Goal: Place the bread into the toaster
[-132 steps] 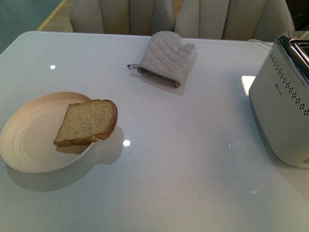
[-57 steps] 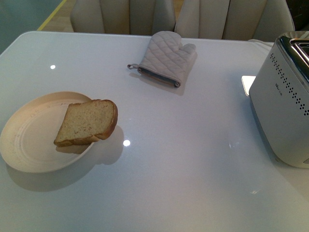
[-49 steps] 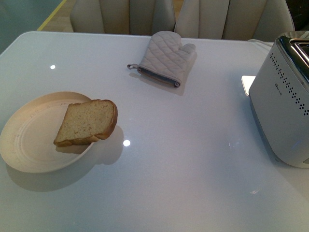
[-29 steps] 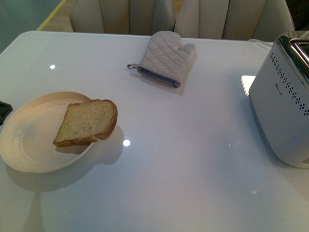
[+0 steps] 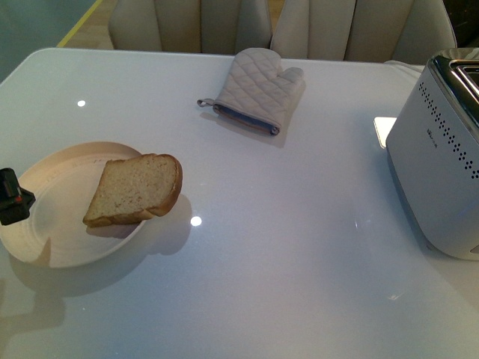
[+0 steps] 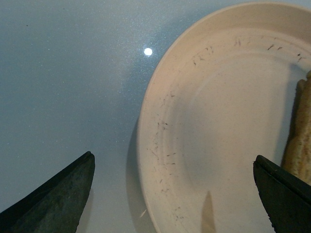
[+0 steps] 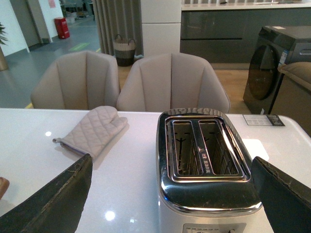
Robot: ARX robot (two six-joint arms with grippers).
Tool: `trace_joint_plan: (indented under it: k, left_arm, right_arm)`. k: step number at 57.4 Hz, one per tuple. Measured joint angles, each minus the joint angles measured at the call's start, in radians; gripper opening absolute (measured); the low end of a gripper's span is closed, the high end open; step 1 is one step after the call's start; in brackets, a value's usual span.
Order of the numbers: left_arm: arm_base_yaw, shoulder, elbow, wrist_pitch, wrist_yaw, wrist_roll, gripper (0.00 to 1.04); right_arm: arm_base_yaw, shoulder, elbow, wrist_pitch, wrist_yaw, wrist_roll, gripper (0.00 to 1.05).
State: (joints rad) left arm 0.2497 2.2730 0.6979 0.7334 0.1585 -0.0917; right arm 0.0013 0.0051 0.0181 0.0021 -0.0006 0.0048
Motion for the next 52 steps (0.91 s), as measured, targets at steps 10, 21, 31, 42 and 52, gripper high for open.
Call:
trace_joint_plan:
  k: [10,21,31,42,52]
  left_arm:
    - [0.0,0.07,0.049,0.0,-0.006,0.014,0.97]
    - [-0.013,0.119,0.078,0.0,-0.021,0.018,0.69]
    - [-0.034,0.14,0.092,0.003,-0.029,0.019,0.36]
    - [-0.067,0.125,0.072,0.013,0.0,0.0,0.08]
    - [-0.146,0.109,0.037,0.01,0.005,-0.043,0.04]
  right_arm:
    - [0.0,0.0,0.0,0.0,0.0,0.0,0.96]
    - [0.0,0.0,0.0,0.0,0.0,0.0,0.96]
    - [0.0,0.0,0.0,0.0,0.0,0.0,0.96]
    - [0.0,0.0,0.0,0.0,0.0,0.0,0.96]
    - [0.0,0.0,0.0,0.0,0.0,0.0,0.96]
